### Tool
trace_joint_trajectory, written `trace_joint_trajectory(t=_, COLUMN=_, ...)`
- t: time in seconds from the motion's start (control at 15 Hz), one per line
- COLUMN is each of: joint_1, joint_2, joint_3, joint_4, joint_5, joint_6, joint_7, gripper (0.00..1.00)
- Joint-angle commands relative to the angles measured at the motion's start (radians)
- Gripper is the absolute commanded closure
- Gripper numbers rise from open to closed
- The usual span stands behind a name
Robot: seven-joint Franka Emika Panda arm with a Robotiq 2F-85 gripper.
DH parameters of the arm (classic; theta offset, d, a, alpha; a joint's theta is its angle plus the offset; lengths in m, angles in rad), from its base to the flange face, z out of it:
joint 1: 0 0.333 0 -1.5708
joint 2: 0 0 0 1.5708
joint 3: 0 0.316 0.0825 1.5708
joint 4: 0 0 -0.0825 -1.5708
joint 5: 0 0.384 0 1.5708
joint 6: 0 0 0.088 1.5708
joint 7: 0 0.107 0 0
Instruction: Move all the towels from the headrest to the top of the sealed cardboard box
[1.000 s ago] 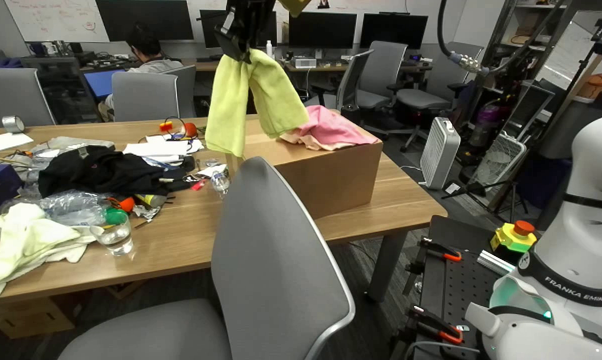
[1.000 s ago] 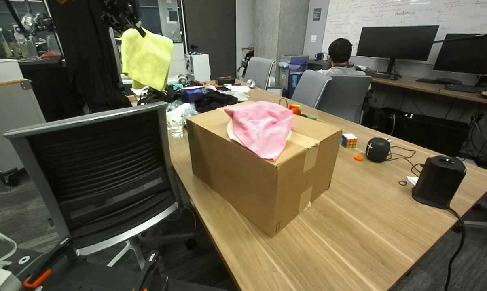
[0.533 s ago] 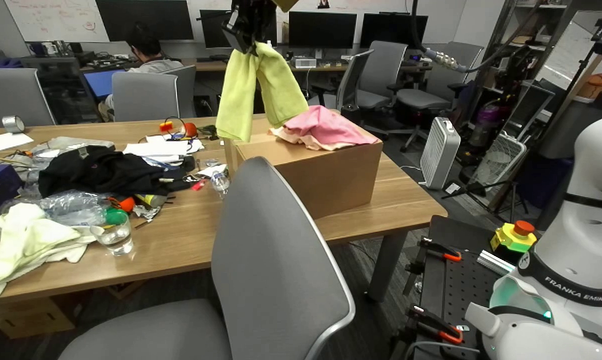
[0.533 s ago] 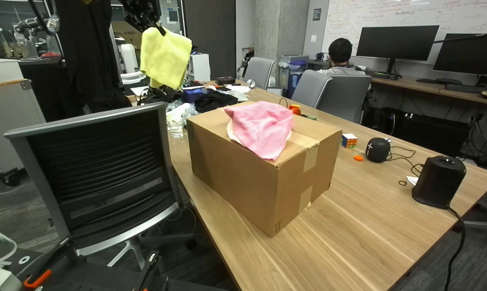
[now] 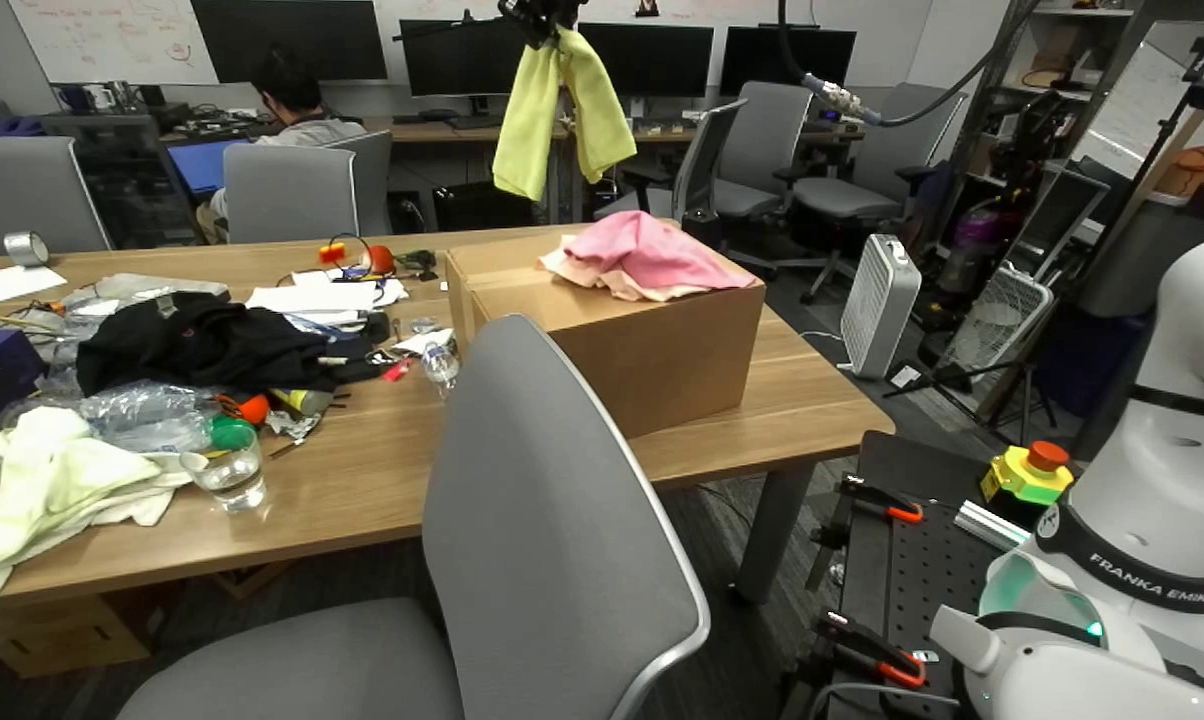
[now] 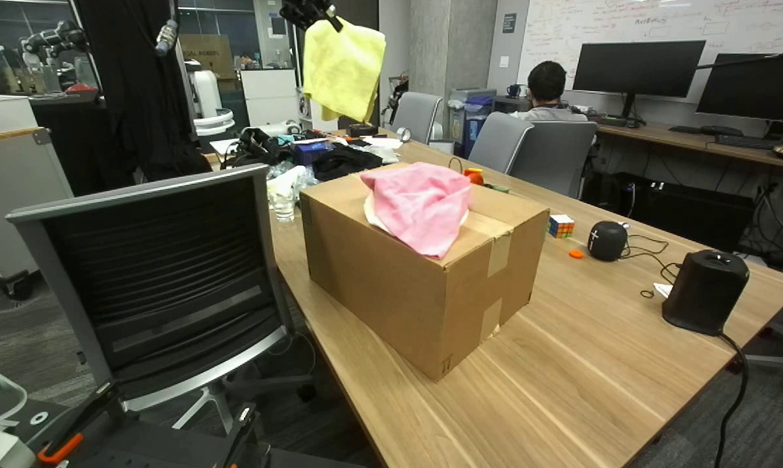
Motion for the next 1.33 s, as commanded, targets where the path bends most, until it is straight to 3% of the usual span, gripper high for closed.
trace_joint_trajectory(t=0.0, joint_1=-0.014, joint_2=0.056, joint_3=-0.041, joint_4=0.105, joint_5=-0.102, joint_6=-0.047, joint_7=0.086, gripper=0.94)
trace_joint_trajectory(t=0.33, joint_1=-0.031, joint_2=0.111, joint_3=-0.081, joint_4=0.172, joint_5=-0.177, joint_6=-0.113, joint_7=0.205, gripper=0.9)
trace_joint_trajectory(t=0.4, joint_1=-0.033, joint_2=0.121, joint_3=-0.083, joint_4=0.182, joint_5=-0.181, joint_6=-0.121, joint_7=0.213, gripper=0.64)
trace_joint_trajectory(t=0.47, joint_1=-0.032, joint_2=0.129, joint_3=-0.086, joint_4=0.186, joint_5=-0.188, joint_6=-0.131, joint_7=0.225, gripper=0.63)
trace_joint_trajectory(t=0.73, joint_1=-0.036, joint_2=0.125, joint_3=-0.086, joint_4=0.169, joint_5=-0.186, joint_6=-0.142, joint_7=0.218, gripper=0.34)
trace_joint_trajectory(t=1.0, joint_1=-0.062, joint_2=0.045, joint_3=-0.063, joint_4=0.042, joint_5=-0.038, joint_6=-0.093, joint_7=0.082, gripper=0.05)
trace_joint_trajectory(t=1.07, joint_1=-0.059, joint_2=0.032, joint_3=-0.06, joint_4=0.007, joint_5=-0.004, joint_6=-0.087, joint_7=0.061, gripper=0.0)
trace_joint_trajectory(t=1.27, joint_1=-0.049, joint_2=-0.074, joint_3=-0.046, joint_4=-0.169, joint_5=0.105, joint_6=-0.063, joint_7=-0.015, gripper=0.0)
